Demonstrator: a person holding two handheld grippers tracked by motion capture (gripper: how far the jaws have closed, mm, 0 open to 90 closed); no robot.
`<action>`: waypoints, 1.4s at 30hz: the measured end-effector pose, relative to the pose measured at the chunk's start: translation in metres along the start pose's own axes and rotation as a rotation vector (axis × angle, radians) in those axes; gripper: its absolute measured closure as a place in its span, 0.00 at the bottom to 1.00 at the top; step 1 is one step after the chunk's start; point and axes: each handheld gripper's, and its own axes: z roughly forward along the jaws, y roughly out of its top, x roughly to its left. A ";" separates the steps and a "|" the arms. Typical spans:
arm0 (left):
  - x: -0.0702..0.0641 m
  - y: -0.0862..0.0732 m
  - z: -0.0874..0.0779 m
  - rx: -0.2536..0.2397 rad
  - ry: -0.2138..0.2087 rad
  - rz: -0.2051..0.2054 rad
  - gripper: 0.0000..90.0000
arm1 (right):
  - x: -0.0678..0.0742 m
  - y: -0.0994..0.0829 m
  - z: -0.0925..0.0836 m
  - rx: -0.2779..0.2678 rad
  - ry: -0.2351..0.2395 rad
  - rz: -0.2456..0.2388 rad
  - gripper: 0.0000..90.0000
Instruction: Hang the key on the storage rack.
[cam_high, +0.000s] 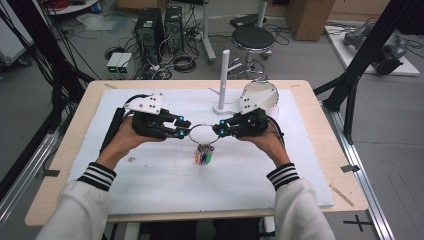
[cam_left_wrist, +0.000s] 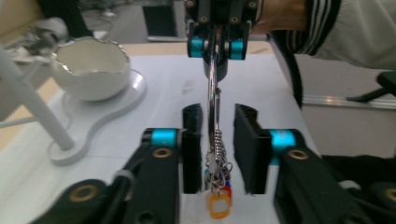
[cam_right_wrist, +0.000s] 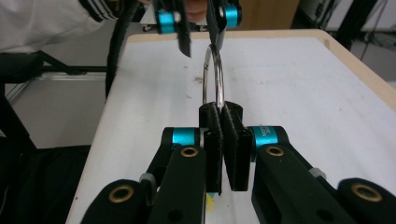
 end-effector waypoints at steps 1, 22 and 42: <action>0.000 -0.001 -0.001 0.010 0.008 -0.007 0.73 | -0.001 -0.001 -0.002 0.000 -0.010 0.013 0.98; -0.015 -0.056 -0.051 -0.020 0.362 -0.105 0.02 | -0.036 -0.001 -0.041 -0.109 -0.266 0.216 0.98; -0.055 -0.127 -0.086 -0.150 0.562 -0.151 0.02 | -0.076 -0.024 -0.035 -0.161 -0.411 0.346 0.98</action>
